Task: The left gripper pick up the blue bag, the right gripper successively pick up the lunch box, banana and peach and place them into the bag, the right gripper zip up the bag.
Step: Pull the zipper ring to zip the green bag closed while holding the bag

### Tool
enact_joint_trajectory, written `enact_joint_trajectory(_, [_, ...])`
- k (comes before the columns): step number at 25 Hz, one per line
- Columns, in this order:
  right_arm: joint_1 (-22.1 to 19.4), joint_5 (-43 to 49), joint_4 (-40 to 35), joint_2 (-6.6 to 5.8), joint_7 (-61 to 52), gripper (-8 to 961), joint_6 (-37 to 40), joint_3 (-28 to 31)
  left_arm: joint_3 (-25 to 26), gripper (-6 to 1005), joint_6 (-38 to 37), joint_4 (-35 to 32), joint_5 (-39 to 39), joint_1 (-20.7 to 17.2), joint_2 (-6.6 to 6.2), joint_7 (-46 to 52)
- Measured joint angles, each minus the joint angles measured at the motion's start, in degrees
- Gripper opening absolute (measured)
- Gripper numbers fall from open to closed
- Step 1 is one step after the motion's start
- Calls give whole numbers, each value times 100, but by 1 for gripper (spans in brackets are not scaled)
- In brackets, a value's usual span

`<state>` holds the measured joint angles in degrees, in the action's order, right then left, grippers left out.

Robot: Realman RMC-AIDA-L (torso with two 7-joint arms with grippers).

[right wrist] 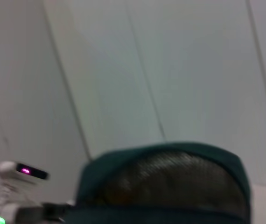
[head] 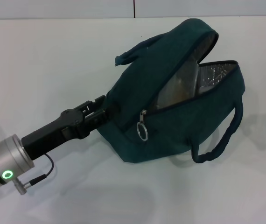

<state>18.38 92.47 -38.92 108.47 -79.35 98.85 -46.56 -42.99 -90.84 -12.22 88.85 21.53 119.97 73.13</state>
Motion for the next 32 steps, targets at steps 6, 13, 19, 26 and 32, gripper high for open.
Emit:
enact_joint_trajectory(6, [120, 417, 35, 273, 75, 73, -539, -45, 2, 643, -2, 0, 0, 16, 0, 0])
enact_joint_trajectory(13, [585, 1047, 36, 630, 187, 76, -1102, -51, 2, 642, -4, 0, -2, 18, 0, 0])
enact_joint_trajectory(19, [1075, 1013, 180, 673, 362, 78, -1635, -60, -23, 642, -5, 33, -6, 15, 0, 0])
enact_joint_trajectory(26, [1526, 1001, 186, 681, 481, 81, -2261, -86, -305, 643, -117, 350, 23, 20, 24, -13])
enact_joint_trajectory(32, [1623, 779, 193, 689, 569, 83, -2476, -82, -746, 644, -635, 359, 19, -78, 21, -398])
